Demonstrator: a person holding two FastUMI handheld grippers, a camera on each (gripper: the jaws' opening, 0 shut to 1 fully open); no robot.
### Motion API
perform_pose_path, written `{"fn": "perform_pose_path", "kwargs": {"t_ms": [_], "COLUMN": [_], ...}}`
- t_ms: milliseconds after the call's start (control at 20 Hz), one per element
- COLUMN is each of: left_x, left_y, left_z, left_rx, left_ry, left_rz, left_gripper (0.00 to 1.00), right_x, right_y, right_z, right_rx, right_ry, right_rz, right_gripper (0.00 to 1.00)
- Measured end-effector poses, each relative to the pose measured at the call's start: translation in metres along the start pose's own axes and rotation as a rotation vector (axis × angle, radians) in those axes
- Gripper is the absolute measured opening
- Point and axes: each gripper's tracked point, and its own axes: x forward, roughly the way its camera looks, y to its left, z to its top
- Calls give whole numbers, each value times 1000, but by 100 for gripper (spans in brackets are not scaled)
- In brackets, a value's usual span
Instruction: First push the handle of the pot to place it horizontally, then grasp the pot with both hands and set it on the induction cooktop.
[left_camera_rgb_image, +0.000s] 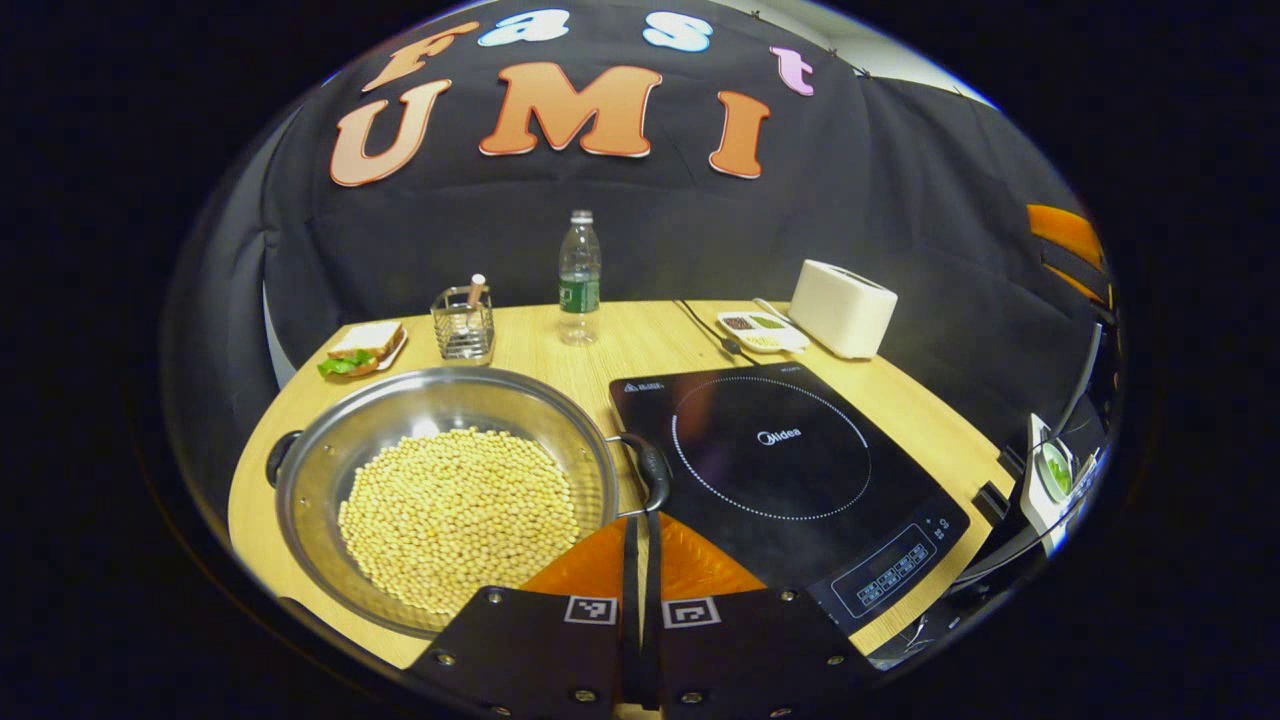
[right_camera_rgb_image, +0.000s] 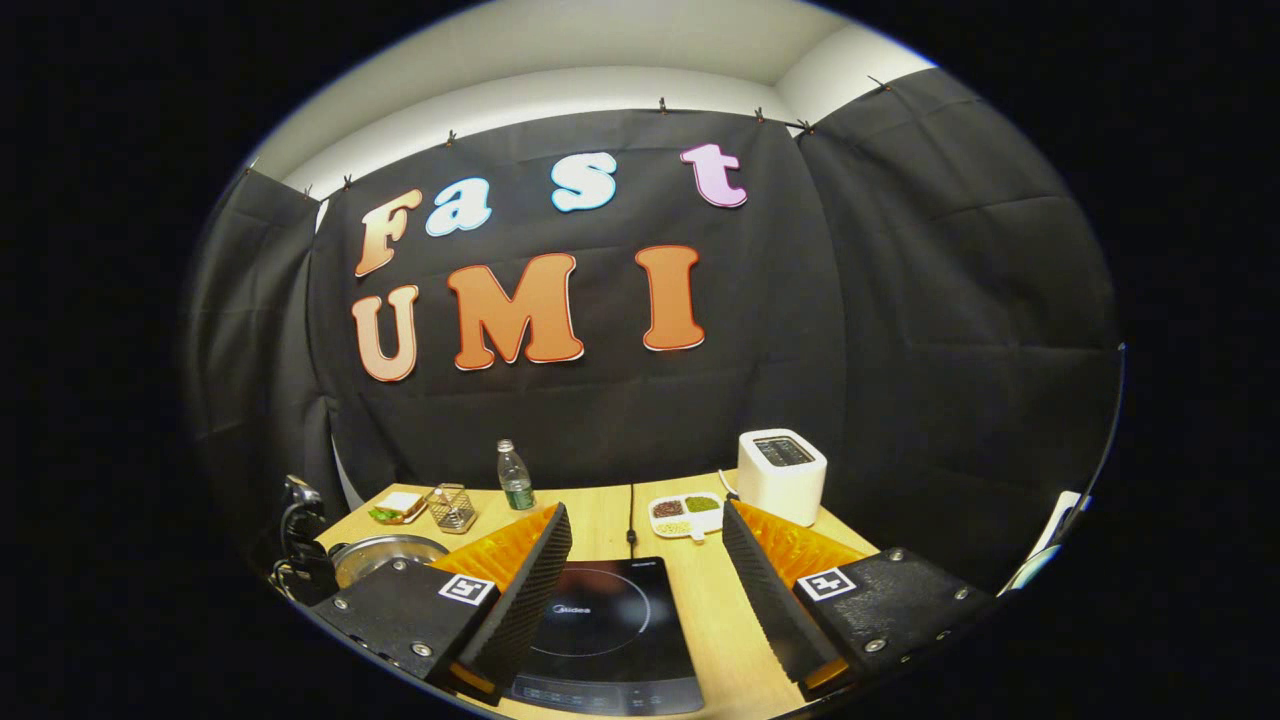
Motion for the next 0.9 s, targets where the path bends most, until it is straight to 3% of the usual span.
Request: {"fn": "perform_pose_path", "kwargs": {"t_ms": [150,200,250,500,550,700,750,800,850,900], "left_x": [-27,-34,-38,-58,-59,-63,-62,-60,-57,-56], "left_y": [39,56,73,156,171,201,207,214,219,227], "left_z": [18,21,23,21,21,16,14,12,11,10], "left_rx": [-3,-7,-13,-58,-67,-102,-109,-105,-90,-70], "left_ry": [-68,-83,-91,-123,-131,-139,-137,-133,-130,-126], "left_rz": [53,79,104,205,217,224,222,219,215,227], "left_gripper": [2,2,2,2,2,3,4,18,20,30], "right_x": [4,6,8,18,21,32,35,39,44,48], "right_y": [33,47,59,126,135,164,172,180,187,192], "right_z": [-13,-20,-27,-78,-86,-109,-117,-124,-131,-139], "right_rx": [6,4,3,5,-1,-36,-43,-49,-54,-58], "right_ry": [20,29,43,160,179,222,238,253,268,287], "right_rz": [31,44,58,137,147,164,167,171,172,171], "right_gripper": [90,94,90,99,95,95,95,95,95,95]}}
